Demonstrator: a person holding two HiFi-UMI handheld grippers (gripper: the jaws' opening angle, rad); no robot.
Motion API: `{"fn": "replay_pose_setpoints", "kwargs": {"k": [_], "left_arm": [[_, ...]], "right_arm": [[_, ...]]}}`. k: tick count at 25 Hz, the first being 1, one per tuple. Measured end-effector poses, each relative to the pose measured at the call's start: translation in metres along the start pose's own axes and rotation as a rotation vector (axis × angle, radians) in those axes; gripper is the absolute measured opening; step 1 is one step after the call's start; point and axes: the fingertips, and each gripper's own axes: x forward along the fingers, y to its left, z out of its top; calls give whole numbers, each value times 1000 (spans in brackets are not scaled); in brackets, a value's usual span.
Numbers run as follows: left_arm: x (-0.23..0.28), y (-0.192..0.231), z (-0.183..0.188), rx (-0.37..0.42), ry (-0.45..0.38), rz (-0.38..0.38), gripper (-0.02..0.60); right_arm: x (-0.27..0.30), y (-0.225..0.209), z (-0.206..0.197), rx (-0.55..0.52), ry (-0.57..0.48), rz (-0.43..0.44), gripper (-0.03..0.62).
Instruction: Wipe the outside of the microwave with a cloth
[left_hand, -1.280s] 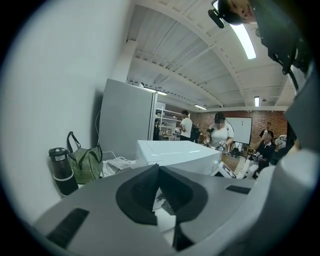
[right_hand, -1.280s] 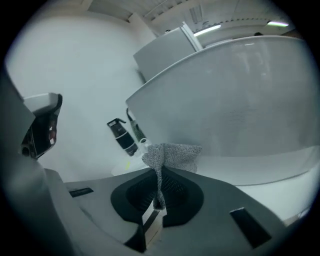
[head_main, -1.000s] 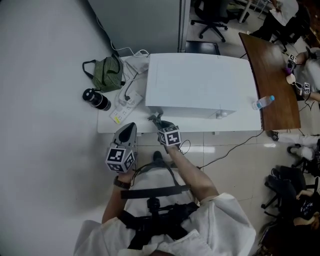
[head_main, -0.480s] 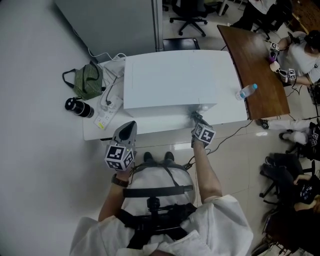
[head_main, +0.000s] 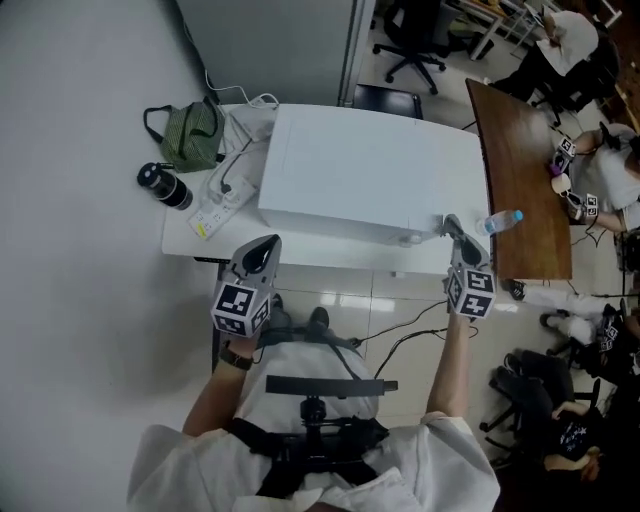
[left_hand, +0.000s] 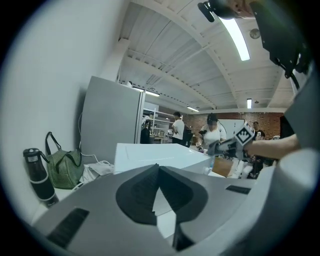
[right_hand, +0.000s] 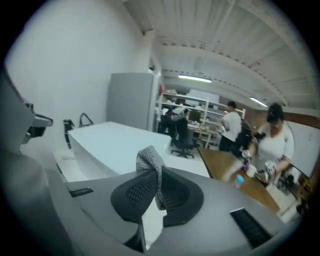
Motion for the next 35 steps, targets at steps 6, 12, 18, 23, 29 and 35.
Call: {"fn": "replay_pose_setpoints", "kwargs": {"k": [6,12,18,23,29,35], "left_arm": [[-25,100,13,-42,-88,66,8],[-50,227,15,-75,-152,110,8],[-79,339,13,-105,-176,179,8],[-92,384,14,-117,-176,183,8],[-96,413,-5,-161,-154,197,8],[-88,432,-30,-209,-111,213,8]], "right_arm": [[45,190,183,-298,-4,389,20],[154,403,221,-512,111,569,20],[237,560,225,-713,255,623,20],[322,616,188,-964,494,582,20],[394,631,114,-1257,851,527,20],[424,615,57,-1474,1065,480,20]]}}
